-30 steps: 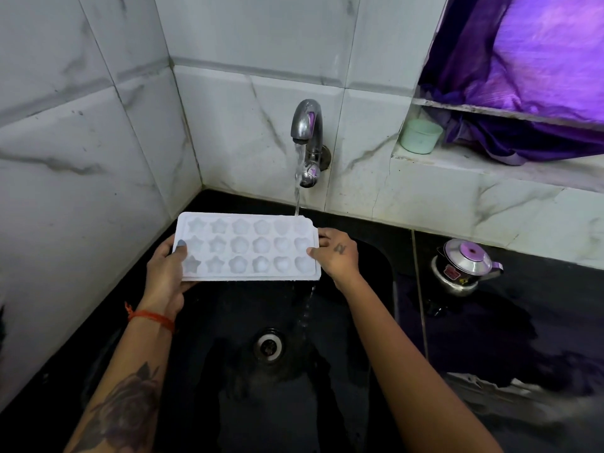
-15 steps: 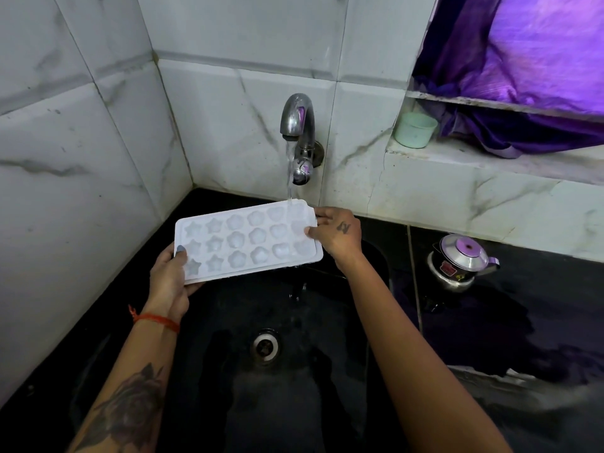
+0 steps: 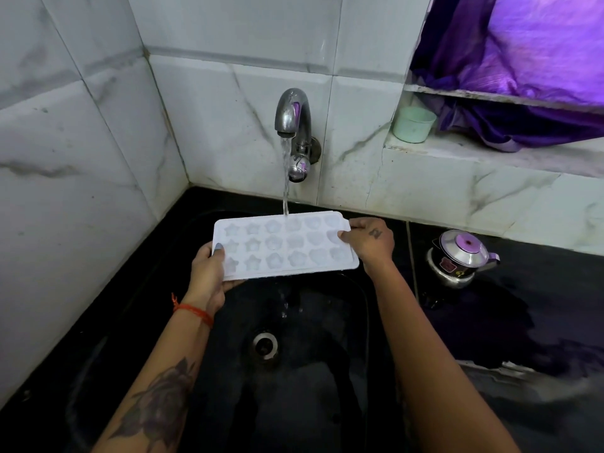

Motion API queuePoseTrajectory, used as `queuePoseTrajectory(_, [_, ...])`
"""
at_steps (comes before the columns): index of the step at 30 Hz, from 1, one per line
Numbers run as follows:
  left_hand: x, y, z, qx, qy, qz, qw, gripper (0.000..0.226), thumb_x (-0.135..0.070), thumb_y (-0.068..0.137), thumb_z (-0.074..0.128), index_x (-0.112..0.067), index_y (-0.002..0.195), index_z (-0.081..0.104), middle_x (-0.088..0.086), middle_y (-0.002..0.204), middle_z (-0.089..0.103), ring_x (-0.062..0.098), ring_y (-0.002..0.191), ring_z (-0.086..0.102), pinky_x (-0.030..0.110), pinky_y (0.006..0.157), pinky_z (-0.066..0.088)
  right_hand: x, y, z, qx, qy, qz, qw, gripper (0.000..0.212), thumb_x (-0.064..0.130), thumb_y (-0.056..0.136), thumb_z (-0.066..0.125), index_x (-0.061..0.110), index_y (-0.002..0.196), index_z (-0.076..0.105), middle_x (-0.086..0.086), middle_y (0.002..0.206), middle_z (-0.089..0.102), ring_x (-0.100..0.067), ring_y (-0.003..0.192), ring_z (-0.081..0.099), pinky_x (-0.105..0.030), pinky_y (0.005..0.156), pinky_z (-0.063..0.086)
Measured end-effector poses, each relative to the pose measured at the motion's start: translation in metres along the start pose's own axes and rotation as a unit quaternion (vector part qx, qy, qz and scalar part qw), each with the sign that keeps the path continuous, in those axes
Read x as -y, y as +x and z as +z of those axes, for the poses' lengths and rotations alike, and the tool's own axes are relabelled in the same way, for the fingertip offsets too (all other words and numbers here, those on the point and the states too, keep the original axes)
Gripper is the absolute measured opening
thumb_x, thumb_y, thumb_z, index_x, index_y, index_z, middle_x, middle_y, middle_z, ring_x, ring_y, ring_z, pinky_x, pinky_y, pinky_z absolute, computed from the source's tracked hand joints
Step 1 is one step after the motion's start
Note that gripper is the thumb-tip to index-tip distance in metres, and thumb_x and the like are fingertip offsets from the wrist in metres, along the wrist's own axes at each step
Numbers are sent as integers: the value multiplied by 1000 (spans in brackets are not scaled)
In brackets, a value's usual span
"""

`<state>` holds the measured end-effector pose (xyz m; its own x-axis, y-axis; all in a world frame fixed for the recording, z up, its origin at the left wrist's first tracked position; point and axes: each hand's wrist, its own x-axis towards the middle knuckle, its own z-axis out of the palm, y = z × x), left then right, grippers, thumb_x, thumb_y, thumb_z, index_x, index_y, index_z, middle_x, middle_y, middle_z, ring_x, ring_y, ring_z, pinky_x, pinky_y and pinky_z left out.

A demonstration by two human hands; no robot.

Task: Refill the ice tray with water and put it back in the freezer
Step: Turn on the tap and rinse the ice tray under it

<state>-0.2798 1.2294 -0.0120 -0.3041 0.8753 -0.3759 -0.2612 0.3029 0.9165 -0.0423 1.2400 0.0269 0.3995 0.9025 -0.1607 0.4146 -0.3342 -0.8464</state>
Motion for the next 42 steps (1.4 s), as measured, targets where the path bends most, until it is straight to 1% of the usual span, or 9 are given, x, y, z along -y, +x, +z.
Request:
queuePoseTrajectory(7, [-1,-3,17,6,5,0,1000,29,-21,102,36,-10,127,47,9,107,58,17,75,59,36,58,51,-1,4,2,-20,-43,49,998,35,24,86,66,1,113,62,-10,119,64,-27,108,59,-26,80,45])
queuePoseTrajectory(13, [2,-3,21,6,5,-4,1000,28,-21,102,36,-10,125,48,2,95,61,16,75,59,34,56,50,23,10,26,-28,-94,-59,993,54,37,93,56,3,135,48,-12,133,56,-27,126,48,-27,97,39])
queuePoseTrajectory(17, [3,-2,20,-1,-5,-5,1000,22,-20,102,35,-14,119,49,-1,91,59,15,76,59,34,54,50,51,17,42,-31,-109,-112,987,52,43,92,55,-3,115,59,-16,108,66,-32,108,58,-33,85,43])
queuePoseTrajectory(21, [4,1,17,-5,3,-4,1000,19,-20,102,37,-15,114,50,3,97,60,16,77,59,33,55,52,86,34,64,7,-46,-82,996,42,51,87,59,10,85,52,-4,87,55,-22,86,55,-26,62,36])
queuePoseTrajectory(24, [6,1,17,-10,6,2,1000,15,-20,102,37,-16,107,50,0,88,60,14,73,59,26,47,54,101,54,80,10,-12,-43,999,60,60,80,62,7,107,58,-7,109,64,-24,101,61,-27,75,46])
queuePoseTrajectory(28, [8,3,15,-13,-2,8,1000,16,-18,101,39,-14,108,53,2,90,61,17,77,60,36,68,54,100,67,92,14,14,-13,1000,58,54,81,64,7,114,57,-7,116,63,-25,108,60,-26,79,43])
queuePoseTrajectory(34, [9,4,10,-20,-7,7,1000,15,-18,101,39,-14,104,54,4,91,62,19,78,61,41,75,54,97,67,95,27,132,22,991,37,44,76,69,10,87,59,-2,87,60,-20,81,56,-29,71,45])
queuePoseTrajectory(37, [8,5,7,-26,-9,6,1000,15,-18,101,40,-14,105,53,4,92,62,18,77,61,35,64,54,98,67,91,67,184,56,979,30,39,73,71,13,71,57,-2,66,56,-18,58,49,-29,50,38])
queuePoseTrajectory(42, [6,1,3,-22,1,2,1000,16,-20,101,38,-15,108,52,0,88,61,16,75,61,30,53,51,100,65,82,119,230,68,963,33,30,82,68,3,100,68,-3,77,59,-14,53,46,-24,49,41])
